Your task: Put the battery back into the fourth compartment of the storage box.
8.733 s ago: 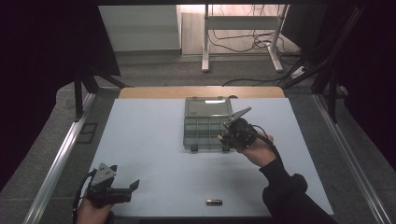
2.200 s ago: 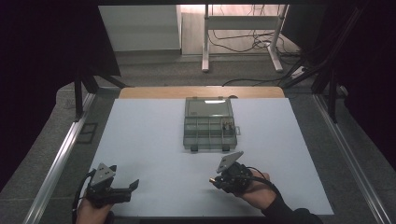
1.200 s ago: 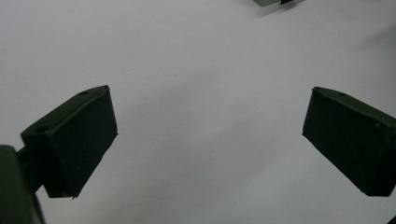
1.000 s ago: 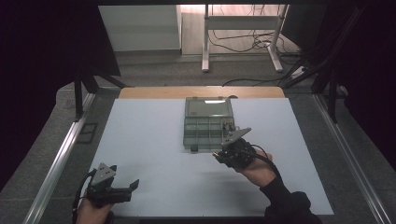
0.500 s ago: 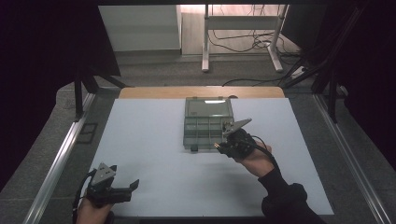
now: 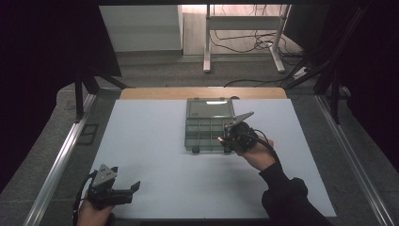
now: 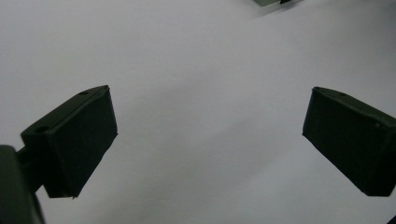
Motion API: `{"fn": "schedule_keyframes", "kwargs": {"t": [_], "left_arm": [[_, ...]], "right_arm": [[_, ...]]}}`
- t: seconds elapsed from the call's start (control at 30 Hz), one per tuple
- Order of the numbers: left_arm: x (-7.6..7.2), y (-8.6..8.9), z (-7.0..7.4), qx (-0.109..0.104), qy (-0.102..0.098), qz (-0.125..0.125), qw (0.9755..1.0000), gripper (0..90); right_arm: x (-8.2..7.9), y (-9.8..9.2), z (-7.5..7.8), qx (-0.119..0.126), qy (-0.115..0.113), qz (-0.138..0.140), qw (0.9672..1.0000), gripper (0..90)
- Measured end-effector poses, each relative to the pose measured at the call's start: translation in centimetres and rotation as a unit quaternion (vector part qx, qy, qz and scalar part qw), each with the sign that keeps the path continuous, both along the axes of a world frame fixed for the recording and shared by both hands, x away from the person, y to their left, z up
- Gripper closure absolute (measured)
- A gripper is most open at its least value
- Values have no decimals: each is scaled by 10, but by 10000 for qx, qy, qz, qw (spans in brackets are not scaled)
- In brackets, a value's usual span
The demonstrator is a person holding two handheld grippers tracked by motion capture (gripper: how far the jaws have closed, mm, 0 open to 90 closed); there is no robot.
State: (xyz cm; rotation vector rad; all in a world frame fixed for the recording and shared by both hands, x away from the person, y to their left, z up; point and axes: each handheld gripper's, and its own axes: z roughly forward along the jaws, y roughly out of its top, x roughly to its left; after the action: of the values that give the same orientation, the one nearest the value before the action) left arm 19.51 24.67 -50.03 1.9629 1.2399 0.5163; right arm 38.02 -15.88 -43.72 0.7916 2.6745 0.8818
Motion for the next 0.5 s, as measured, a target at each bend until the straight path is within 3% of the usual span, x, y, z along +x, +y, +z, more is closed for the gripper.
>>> {"fn": "schedule_keyframes", "kwargs": {"t": [0.5], "left_arm": [[0, 0, 0, -9, 2, -11, 10000, 37]], "right_arm": [[33, -1, 7, -60, -83, -386, 9992, 764]]}}
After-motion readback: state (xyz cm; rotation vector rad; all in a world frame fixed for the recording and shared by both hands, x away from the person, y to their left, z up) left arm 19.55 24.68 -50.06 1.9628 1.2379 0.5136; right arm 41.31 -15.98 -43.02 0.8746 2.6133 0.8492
